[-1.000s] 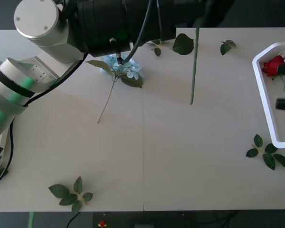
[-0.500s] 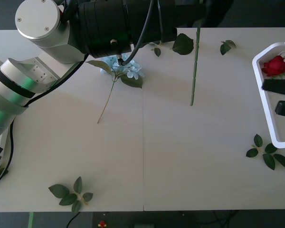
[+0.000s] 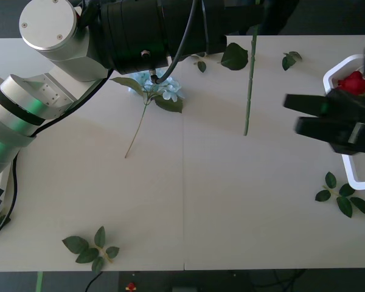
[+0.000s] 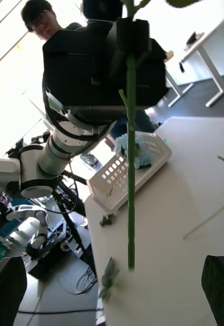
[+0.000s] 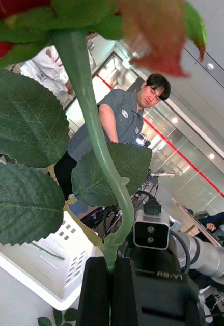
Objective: Place the red flowers into the right box and the blue flowers into the left box. If a person shows an open palm, hand one flower to the person first, then continue sorting.
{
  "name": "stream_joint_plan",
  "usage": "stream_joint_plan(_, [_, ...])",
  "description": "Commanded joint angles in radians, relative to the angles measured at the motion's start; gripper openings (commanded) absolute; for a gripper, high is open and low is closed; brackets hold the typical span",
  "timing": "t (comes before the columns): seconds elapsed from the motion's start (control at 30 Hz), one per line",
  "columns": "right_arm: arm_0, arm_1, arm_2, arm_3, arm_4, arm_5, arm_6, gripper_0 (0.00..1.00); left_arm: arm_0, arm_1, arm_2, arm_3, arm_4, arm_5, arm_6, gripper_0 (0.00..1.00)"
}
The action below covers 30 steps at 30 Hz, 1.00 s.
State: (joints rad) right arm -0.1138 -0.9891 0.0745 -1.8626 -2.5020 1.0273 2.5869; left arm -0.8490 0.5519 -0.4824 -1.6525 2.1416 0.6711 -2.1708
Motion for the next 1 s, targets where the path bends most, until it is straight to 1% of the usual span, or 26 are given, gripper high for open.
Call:
stream_joint_plan(0.03, [-0.09, 0.063, 0.048, -0.023, 0.028, -0.039, 0.047, 1.0, -0.05, 0.03, -0.005, -0.038, 0.012, -0.005, -0.086, 0.01])
stream_joint_plan(0.37, [-0.191, 0.121, 0.183, -0.021, 0.029, -0.168, 0.082, 1.0, -0.05, 0.03, -0.005, -0.038, 0.012, -0.005, -0.086, 0.0])
stream_joint_plan(0.6, [-0.225, 0.135, 0.226, -0.021, 0.029, -0.223, 0.105, 1.0, -0.05, 0.03, -0.005, -0.038, 0.012, -0.005, -0.086, 0.0])
stream_joint_plan(0.63, [-0.227, 0.135, 0.228, -0.023, 0.029, -0.223, 0.107, 0.69, -0.05, 0.03, -0.005, -0.038, 0.012, -0.005, -0.086, 0.0])
stream_joint_plan(0.67, [-0.227, 0.135, 0.229, -0.021, 0.029, -0.227, 0.108, 0.22, -0.05, 0.03, -0.005, -0.038, 0.012, -0.005, -0.086, 0.0])
stream_joint_plan(0.7, [-0.227, 0.135, 0.229, -0.023, 0.029, -0.227, 0.11, 0.0, -0.05, 0.03, -0.005, -0.038, 0.012, -0.005, -0.086, 0.0])
stream_joint_plan(1.0, [-0.227, 0.135, 0.229, -0.023, 0.029, -0.233, 0.118, 0.0, -0.05, 0.03, -0.005, -0.038, 0.012, -0.005, -0.086, 0.0])
